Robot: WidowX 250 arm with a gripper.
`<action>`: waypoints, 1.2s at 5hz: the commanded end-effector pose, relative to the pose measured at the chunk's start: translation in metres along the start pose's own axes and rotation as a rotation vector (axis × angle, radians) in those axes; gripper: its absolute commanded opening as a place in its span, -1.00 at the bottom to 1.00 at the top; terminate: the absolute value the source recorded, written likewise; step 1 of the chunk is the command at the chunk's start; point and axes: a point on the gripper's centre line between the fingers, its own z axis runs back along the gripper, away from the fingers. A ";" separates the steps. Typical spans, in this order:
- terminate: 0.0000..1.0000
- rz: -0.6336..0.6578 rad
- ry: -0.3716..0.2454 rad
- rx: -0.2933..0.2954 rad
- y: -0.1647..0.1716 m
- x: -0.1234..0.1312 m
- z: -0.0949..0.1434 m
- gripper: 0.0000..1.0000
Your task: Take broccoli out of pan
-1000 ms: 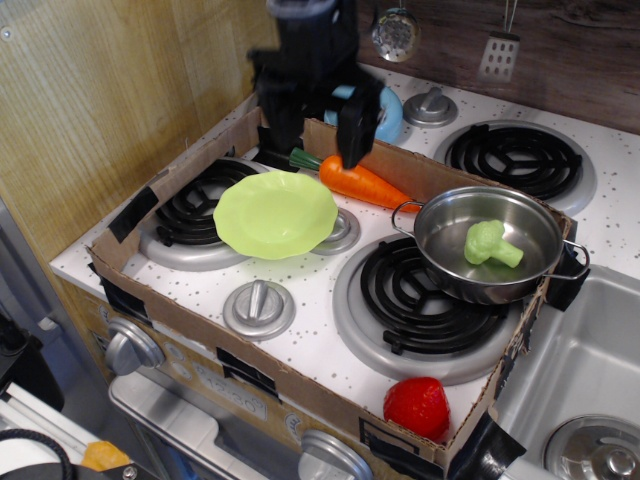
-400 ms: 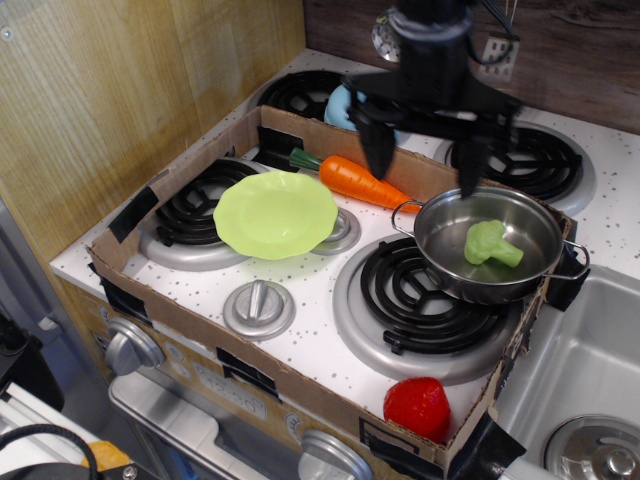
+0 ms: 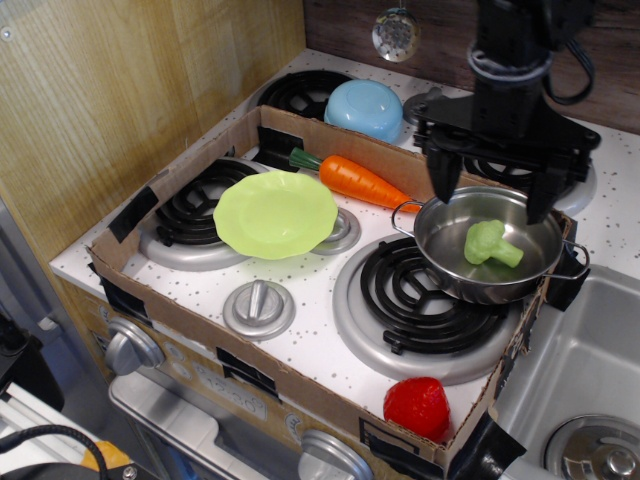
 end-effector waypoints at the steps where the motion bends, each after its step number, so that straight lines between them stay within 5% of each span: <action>1: -1.00 -0.036 -0.075 -0.031 -0.013 0.022 -0.010 1.00; 4: -1.00 0.009 0.025 0.047 -0.011 0.011 -0.034 1.00; 6: -1.00 -0.002 0.024 0.047 -0.014 0.014 -0.046 1.00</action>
